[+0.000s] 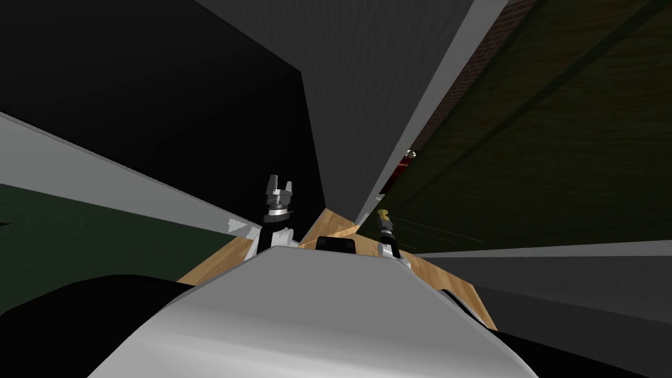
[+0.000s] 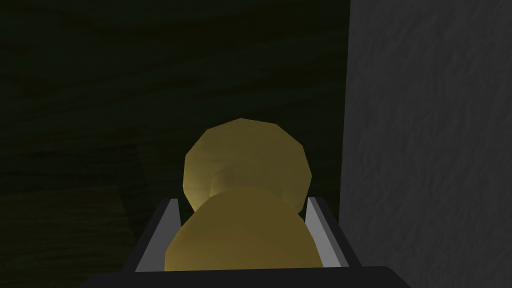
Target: Pull the door open
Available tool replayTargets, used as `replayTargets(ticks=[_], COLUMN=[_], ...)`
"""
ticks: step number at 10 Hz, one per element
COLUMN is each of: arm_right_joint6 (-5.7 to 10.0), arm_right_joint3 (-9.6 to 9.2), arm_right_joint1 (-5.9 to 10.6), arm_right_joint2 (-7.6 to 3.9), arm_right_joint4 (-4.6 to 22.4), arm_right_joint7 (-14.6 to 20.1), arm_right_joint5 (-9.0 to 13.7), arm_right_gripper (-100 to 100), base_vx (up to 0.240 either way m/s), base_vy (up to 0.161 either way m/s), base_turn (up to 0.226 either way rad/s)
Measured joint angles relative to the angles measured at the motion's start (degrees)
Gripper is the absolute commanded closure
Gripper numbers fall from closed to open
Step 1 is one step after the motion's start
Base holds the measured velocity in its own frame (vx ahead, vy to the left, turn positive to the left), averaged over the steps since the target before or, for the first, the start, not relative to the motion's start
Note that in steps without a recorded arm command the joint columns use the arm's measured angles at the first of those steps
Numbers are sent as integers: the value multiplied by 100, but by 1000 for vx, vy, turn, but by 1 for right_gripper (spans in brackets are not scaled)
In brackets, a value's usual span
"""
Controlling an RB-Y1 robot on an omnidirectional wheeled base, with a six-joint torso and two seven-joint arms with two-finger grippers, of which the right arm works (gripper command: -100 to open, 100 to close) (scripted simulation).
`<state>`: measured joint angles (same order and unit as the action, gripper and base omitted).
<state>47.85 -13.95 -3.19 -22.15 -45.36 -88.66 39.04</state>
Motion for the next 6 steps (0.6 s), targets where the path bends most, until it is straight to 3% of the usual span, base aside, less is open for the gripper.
replayTargets(ticks=[6], arm_right_joint6=[9], arm_right_joint3=[50], arm_right_joint1=[-12], arm_right_joint2=[9], arm_right_joint4=[-11], arm_right_joint7=[865], arm_right_joint5=[32], arm_right_gripper=[100], base_vx=[-24], base_vy=[-10], base_turn=[34])
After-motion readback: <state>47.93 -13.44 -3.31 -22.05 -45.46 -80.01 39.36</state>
